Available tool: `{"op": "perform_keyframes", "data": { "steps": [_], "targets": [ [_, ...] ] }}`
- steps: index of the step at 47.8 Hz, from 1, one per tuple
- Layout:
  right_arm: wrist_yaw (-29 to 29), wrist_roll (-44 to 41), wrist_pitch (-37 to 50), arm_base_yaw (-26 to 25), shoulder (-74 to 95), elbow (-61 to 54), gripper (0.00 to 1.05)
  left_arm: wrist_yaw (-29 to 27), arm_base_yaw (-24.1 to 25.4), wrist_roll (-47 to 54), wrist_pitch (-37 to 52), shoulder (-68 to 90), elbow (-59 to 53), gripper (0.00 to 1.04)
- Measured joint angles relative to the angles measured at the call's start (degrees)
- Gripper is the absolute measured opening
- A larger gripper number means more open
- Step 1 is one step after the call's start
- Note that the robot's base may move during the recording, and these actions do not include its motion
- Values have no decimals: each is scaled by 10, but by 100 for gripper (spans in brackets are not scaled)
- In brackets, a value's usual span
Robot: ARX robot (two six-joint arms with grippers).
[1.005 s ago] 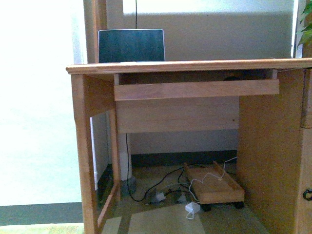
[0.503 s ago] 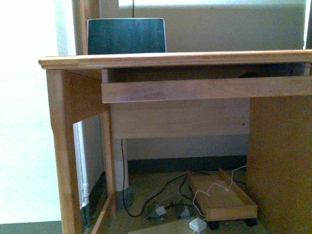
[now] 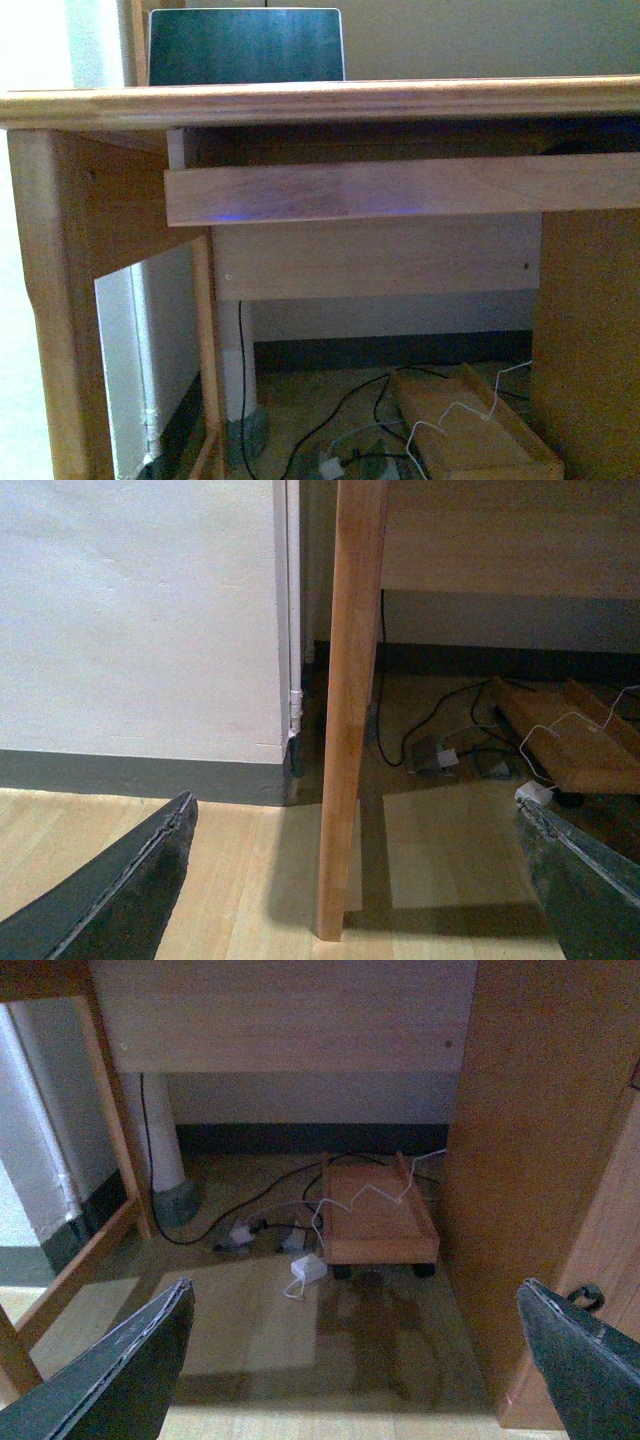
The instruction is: Place mouse
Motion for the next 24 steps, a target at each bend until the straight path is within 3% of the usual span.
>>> {"op": "perform_keyframes", "data": {
  "steps": [24],
  "targets": [
    [0,0,0,0,0,0,97,0,0,0,0,0,0,97]
  ]
}}
